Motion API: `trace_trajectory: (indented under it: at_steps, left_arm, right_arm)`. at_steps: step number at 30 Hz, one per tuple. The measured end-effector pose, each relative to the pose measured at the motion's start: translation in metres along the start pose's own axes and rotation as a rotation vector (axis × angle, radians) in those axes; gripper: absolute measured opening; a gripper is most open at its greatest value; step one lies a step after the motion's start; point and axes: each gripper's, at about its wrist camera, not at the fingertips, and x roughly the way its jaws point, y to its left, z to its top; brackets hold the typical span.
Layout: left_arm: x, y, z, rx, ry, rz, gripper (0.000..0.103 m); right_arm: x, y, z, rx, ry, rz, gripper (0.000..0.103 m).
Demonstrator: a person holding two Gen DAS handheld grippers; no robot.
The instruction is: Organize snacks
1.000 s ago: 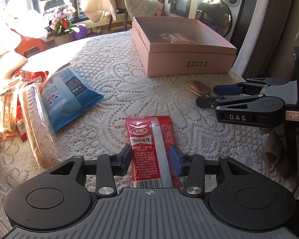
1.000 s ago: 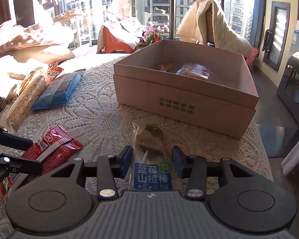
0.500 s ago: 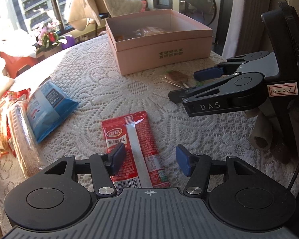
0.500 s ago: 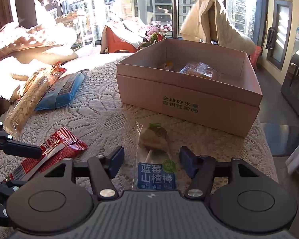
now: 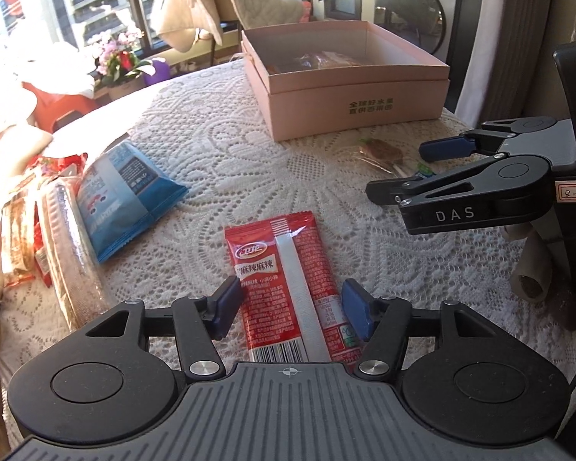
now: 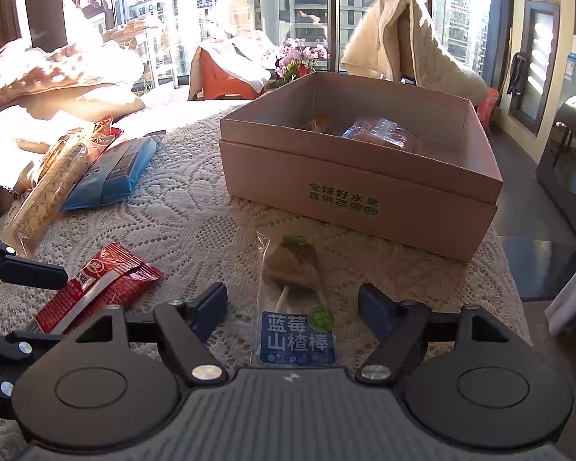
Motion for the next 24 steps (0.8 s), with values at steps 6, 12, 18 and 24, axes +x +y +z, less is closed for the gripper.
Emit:
trace_trajectory:
  at_steps: [6, 12, 18, 24]
  left_arm:
    - [0.006, 0.012, -0.002, -0.086, 0.008, -0.048, 0.066]
    - [0.004, 0.015, -0.002, -0.121, 0.009, -0.068, 0.067]
    - [0.004, 0.006, -0.005, -0.087, 0.002, -0.031, 0.067]
    - [0.003, 0.002, -0.008, -0.077, -0.015, -0.009, 0.068]
  right_arm:
    - [0.0, 0.0, 0.0, 0.0, 0.0, 0.0, 0.076]
    - [0.002, 0.004, 0.001, -0.018, 0.001, -0.011, 0.076]
    - [0.005, 0.008, 0.008, -0.053, 0.023, -0.003, 0.073]
    - [-0.018, 0.021, 0.014, -0.122, 0.022, 0.032, 0.037]
